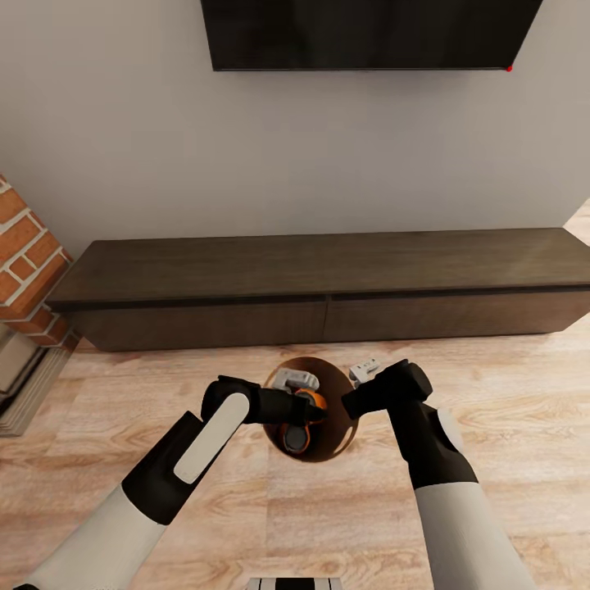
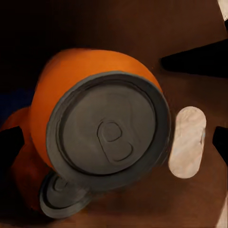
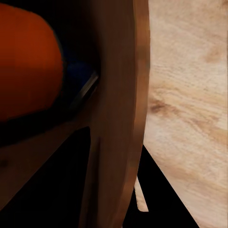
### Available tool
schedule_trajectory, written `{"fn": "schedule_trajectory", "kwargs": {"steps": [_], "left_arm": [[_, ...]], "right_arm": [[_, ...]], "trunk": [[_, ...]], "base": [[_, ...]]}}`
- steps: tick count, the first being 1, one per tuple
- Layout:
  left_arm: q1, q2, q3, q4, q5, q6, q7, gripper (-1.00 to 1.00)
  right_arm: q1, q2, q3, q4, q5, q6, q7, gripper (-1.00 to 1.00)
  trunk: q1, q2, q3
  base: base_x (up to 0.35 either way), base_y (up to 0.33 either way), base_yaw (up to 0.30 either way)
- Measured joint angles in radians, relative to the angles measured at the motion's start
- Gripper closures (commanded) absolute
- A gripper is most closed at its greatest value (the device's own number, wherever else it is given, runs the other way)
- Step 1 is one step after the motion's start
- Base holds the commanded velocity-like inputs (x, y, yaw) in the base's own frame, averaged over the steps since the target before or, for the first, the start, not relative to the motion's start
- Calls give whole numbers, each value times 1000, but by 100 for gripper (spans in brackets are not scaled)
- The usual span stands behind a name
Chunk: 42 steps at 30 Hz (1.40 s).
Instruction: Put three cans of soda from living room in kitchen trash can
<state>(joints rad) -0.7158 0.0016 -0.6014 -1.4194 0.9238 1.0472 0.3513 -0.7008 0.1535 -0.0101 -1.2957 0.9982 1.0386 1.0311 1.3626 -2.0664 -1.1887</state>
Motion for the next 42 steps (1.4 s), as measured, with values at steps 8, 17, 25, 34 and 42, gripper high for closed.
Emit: {"fn": "schedule_trajectory", "kwargs": {"steps": [8, 17, 25, 34, 42], "left_arm": [[-1, 0, 0, 27, 0, 0, 0, -100], [6, 32, 12, -33, 1, 0, -80, -100], [8, 193, 15, -115, 57, -56, -259, -100], [23, 453, 113, -75, -5, -206, -551, -100], [126, 494, 250, 94, -209, -463, -610, -100]], "right_arm": [[0, 1, 5, 0, 7, -3, -1, 100], [0, -4, 4, 1, 8, -5, -1, 100], [0, -8, -3, 21, -10, 4, 1, 100], [0, -14, -17, 14, -2, -2, 0, 100], [-1, -20, -56, 16, 5, -6, 2, 100]], "trunk": [[0, 0, 0], [0, 0, 0], [0, 0, 0], [0, 0, 0], [0, 0, 0]], "base": [[0, 0, 0], [0, 0, 0], [0, 0, 0], [0, 0, 0], [0, 0, 0]]}}
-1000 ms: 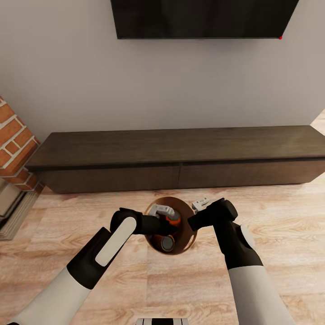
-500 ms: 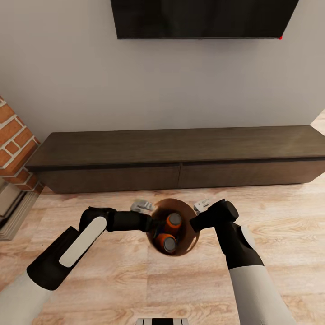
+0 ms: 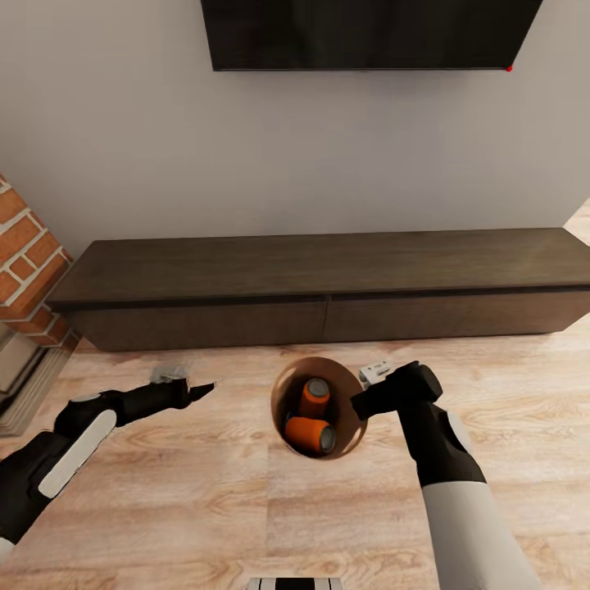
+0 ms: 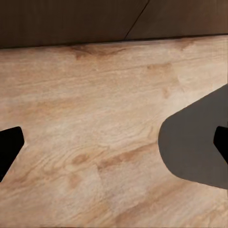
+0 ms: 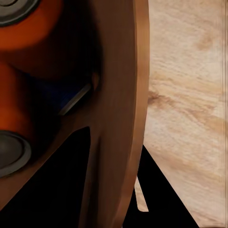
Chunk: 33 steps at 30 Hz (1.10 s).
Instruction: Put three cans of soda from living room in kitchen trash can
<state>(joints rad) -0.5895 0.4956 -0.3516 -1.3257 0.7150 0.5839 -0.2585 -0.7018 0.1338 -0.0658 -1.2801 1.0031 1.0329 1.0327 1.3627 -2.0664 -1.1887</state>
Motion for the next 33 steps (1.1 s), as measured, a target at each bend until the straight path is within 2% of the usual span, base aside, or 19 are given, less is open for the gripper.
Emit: {"fn": "schedule_trajectory", "kwargs": {"steps": [1, 4, 11, 13, 20, 26, 27, 28, 30, 31, 32, 33], "left_arm": [[10, 0, 2, 40, -22, -45, -1, -100], [30, 0, 2, 123, -49, -139, -3, -100], [87, -2, 1, 215, -61, -322, -1, -100], [96, -3, 0, 221, -63, -349, -1, -100], [105, -3, 0, 248, -69, -377, 0, -100], [106, -6, 0, 286, -68, -379, 5, -100], [106, -7, 0, 288, -68, -380, 6, -100], [106, -11, 0, 290, -67, -380, 6, -100], [106, -16, 0, 295, -67, -380, 6, -100], [106, -17, 0, 297, -67, -380, 7, -100], [106, -19, 0, 307, -67, -381, 8, -100], [106, -20, 0, 311, -67, -381, 8, -100]], "right_arm": [[0, -5, -3, 0, -5, 3, 1, 100], [1, -19, -6, 1, -10, 5, 1, 100], [2, -32, -27, 4, -7, 4, -3, 100], [3, -33, -31, 7, -3, 3, -4, 100], [4, -47, -35, 38, -7, 5, -5, 100], [2, -73, -88, 50, 5, -1, -3, 100], [0, -80, -93, 66, -5, 7, -2, 100], [-6, -94, -96, 95, -20, 14, -1, 100], [-33, -121, -99, 146, -13, 9, -2, 100], [-46, -130, -100, 167, 7, -2, -4, 100], [-91, -155, -101, 242, 0, 7, -1, 100], [-110, -166, -101, 259, 12, -4, -4, 100]], "trunk": [[0, 0, 0], [0, 0, 0], [0, 0, 0], [0, 0, 0], [0, 0, 0], [0, 0, 0], [0, 0, 0], [0, 0, 0], [0, 0, 0], [0, 0, 0], [0, 0, 0], [0, 0, 0]], "base": [[0, 0, 0], [0, 0, 0], [0, 0, 0], [0, 0, 0], [0, 0, 0], [0, 0, 0], [0, 0, 0], [0, 0, 0], [0, 0, 0], [0, 0, 0], [0, 0, 0], [0, 0, 0]]}}
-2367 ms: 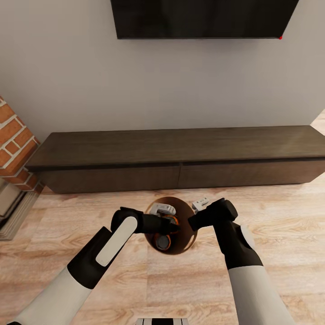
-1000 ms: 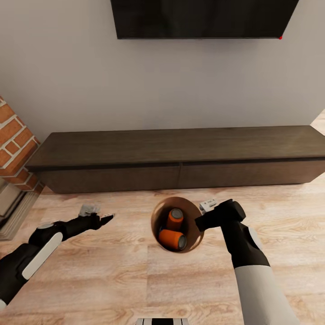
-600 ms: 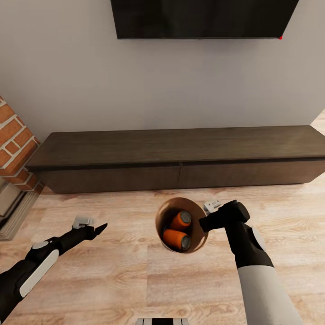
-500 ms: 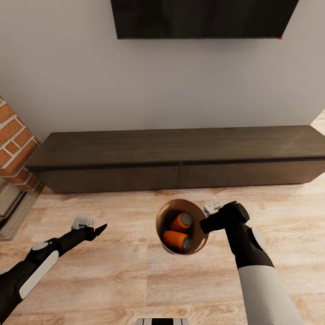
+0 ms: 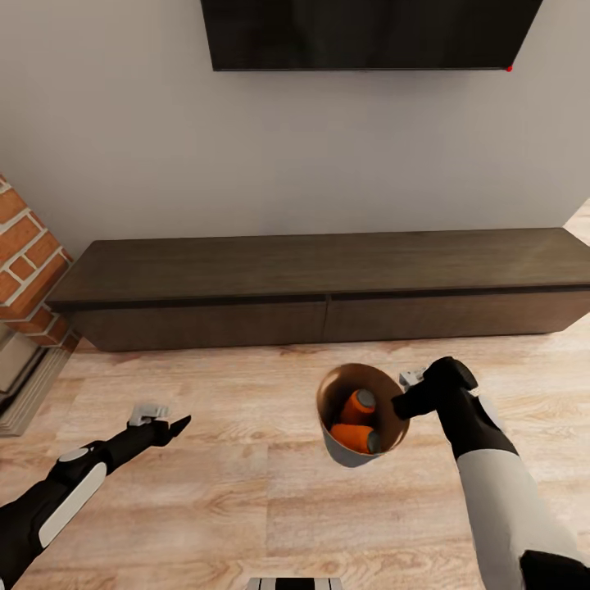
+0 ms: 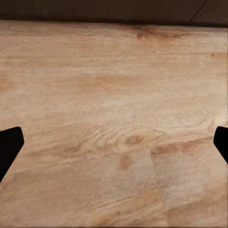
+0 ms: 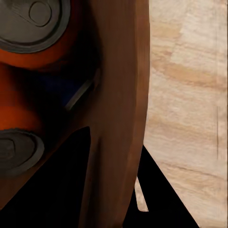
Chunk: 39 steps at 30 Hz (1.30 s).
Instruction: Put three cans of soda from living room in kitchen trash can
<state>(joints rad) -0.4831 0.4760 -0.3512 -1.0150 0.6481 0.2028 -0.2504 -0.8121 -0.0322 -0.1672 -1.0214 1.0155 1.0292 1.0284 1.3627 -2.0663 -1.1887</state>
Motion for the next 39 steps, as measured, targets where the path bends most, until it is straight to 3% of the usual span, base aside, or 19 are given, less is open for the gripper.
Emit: {"fn": "schedule_trajectory", "kwargs": {"steps": [2, 6, 9, 12, 16, 20, 25, 29, 39], "left_arm": [[0, -1, 0, 14, 0, -4, 1, -100], [0, -2, -1, 44, -1, -27, 1, -100], [0, -3, -1, 52, -1, -33, 0, -100], [0, -3, -2, 55, -1, -35, -2, -100], [0, -3, -2, 56, -2, -35, -2, -100], [-1, -6, -2, 56, -2, -35, -2, -100], [0, -8, -2, 56, -3, -35, -2, -100], [0, -13, -2, 56, -2, -36, 0, -100], [-1, -14, -2, 57, -2, -36, 1, -100]], "right_arm": [[-64, -34, -1, 96, -6, -1, 1, 100], [-276, -109, 2, 425, -5, 6, -2, 100], [-393, -139, 2, 577, -24, 11, -30, 100], [-437, -150, 2, 637, -23, 8, -82, 100], [-452, -163, 10, 664, -6, 2, -107, 100], [-456, -180, 4, 684, -34, 15, -112, 100], [-457, -196, 10, 710, -11, 5, -117, 100], [-457, -197, 5, 714, -31, 13, -116, 100], [-456, -199, 6, 716, -27, 11, -113, 100]], "trunk": [[0, 0, 0], [0, 0, 0], [0, 0, 0], [0, 0, 0], [11, -21, -9], [27, -49, -22], [46, -84, -38], [61, -112, -50], [100, -182, -81]], "base": [[0, 0, 0], [0, 0, 0], [0, 0, 0], [0, 0, 0], [0, 0, 0], [0, 0, 0], [0, 0, 0], [0, 0, 0], [0, 0, 0]]}}
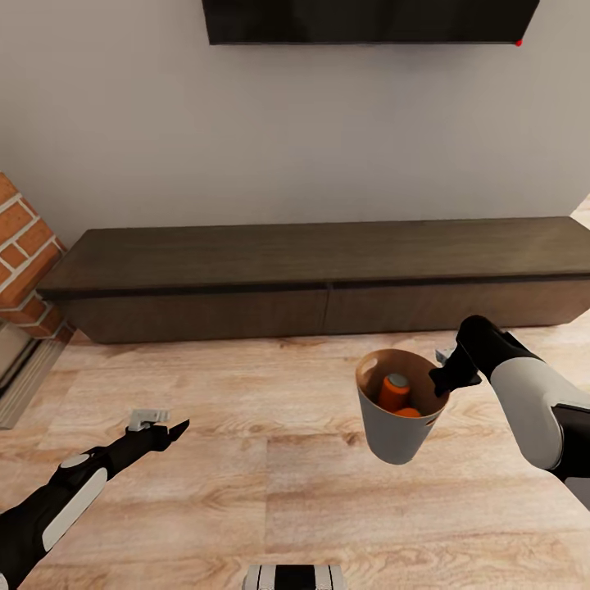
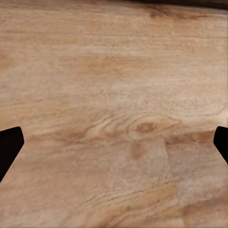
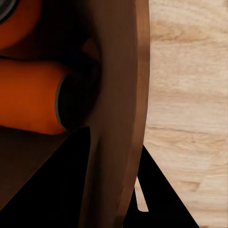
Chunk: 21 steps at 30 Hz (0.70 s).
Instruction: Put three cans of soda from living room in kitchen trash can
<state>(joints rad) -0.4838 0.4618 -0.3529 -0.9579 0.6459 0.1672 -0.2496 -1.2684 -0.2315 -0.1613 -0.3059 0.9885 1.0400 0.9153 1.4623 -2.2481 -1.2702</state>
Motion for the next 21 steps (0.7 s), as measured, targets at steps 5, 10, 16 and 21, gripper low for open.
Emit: {"fn": "schedule_trajectory", "kwargs": {"steps": [5, 10, 16, 21], "left_arm": [[0, -1, 0, 2, 0, -5, 1, -100], [-1, -1, 0, 9, 0, -9, 1, -100], [-1, -3, 0, 32, 0, -20, 1, -100], [-1, -4, 0, 37, 0, -23, 1, -100]], "right_arm": [[1, 0, 0, -1, 1, -1, 0, 100], [4, 0, -1, -3, -3, 0, 0, 100], [5, -11, 0, -4, 2, -2, -1, 100], [6, -17, -1, -4, -3, -1, -1, 100]], "trunk": [[19, -35, -16], [38, -70, -31], [61, -112, -50], [81, -147, -66]], "base": [[0, 0, 0], [0, 0, 0], [0, 0, 0], [0, 0, 0]]}}
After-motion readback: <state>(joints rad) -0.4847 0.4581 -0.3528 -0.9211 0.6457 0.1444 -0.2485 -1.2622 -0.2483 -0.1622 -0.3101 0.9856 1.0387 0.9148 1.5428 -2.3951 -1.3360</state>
